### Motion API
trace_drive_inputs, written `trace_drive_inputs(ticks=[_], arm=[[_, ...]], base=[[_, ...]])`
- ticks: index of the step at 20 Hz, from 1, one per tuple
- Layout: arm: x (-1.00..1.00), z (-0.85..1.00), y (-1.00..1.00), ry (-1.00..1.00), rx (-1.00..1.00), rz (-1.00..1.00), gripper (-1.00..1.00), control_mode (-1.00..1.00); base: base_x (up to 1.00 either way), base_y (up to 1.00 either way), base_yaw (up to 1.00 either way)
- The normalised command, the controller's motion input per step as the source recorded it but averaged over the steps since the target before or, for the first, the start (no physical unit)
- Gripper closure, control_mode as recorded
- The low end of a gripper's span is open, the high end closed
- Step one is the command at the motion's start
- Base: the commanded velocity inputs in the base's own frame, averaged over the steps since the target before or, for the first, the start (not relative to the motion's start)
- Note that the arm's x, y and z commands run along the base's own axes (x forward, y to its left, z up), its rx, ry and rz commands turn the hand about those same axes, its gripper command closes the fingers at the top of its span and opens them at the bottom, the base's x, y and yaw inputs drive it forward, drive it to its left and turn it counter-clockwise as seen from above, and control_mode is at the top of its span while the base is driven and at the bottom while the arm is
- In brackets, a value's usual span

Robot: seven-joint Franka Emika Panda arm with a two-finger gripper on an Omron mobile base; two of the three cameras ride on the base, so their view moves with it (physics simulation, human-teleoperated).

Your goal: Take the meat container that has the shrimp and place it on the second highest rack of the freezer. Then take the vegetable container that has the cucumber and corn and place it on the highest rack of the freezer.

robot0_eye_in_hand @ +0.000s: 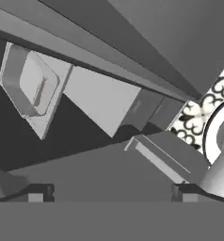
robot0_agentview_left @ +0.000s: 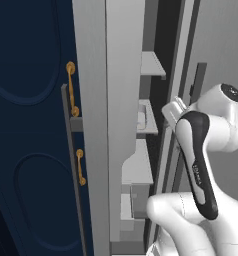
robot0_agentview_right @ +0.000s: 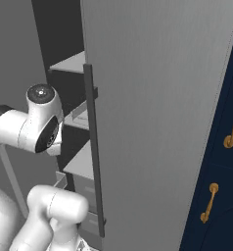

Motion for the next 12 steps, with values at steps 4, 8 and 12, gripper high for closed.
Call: trace_drive_inputs(ticks=[4,8,12], arm=[[-0.97,0.35,-0.17,0.0,-0.55,0.57,-1.0,-1.0],[-0.8,0.46,-0.22,-0.04,-0.4,0.58,-1.0,-1.0],[-0.58,0.03,-0.08,-0.06,-0.1,0.55,-1.0,-1.0]], base=[[0.0,0.0,0.0],[0.0,0.0,0.0],[0.0,0.0,0.0]])
